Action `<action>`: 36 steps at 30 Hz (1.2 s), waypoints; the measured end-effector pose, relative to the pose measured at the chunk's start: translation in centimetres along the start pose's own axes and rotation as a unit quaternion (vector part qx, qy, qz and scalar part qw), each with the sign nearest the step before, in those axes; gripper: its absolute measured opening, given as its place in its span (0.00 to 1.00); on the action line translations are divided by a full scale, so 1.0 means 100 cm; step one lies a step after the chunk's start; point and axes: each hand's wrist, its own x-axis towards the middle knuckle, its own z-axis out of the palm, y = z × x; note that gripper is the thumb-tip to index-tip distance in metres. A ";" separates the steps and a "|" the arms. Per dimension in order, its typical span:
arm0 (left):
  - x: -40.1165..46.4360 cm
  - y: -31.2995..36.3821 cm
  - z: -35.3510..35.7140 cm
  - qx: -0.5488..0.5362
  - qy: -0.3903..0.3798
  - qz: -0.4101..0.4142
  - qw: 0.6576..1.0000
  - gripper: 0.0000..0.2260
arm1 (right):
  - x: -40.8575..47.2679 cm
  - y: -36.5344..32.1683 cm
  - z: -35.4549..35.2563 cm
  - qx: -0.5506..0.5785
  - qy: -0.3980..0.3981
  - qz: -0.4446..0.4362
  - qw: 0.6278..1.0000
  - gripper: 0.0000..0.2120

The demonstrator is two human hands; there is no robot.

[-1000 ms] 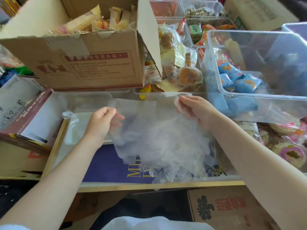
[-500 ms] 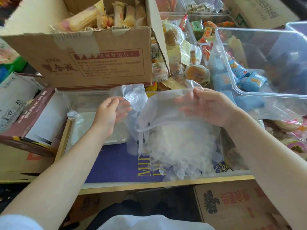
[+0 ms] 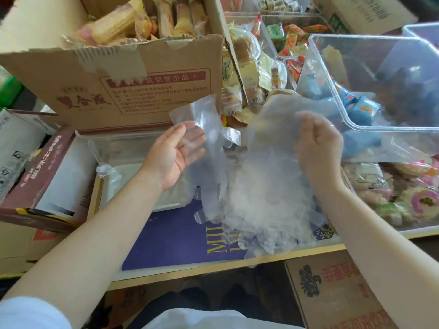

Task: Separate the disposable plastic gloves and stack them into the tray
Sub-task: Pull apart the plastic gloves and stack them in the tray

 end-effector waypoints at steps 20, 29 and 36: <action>-0.020 -0.038 -0.003 0.175 -0.164 0.039 0.970 0.20 | -0.086 -0.026 0.075 0.030 -0.360 -0.009 0.932 0.35; -0.012 -0.020 -0.009 0.205 -0.157 0.015 0.966 0.08 | -0.063 0.007 0.049 0.150 -0.156 0.173 0.961 0.20; -0.016 -0.009 -0.003 0.233 -0.197 -0.041 0.951 0.11 | -0.035 0.016 0.025 0.207 -0.232 0.159 0.937 0.06</action>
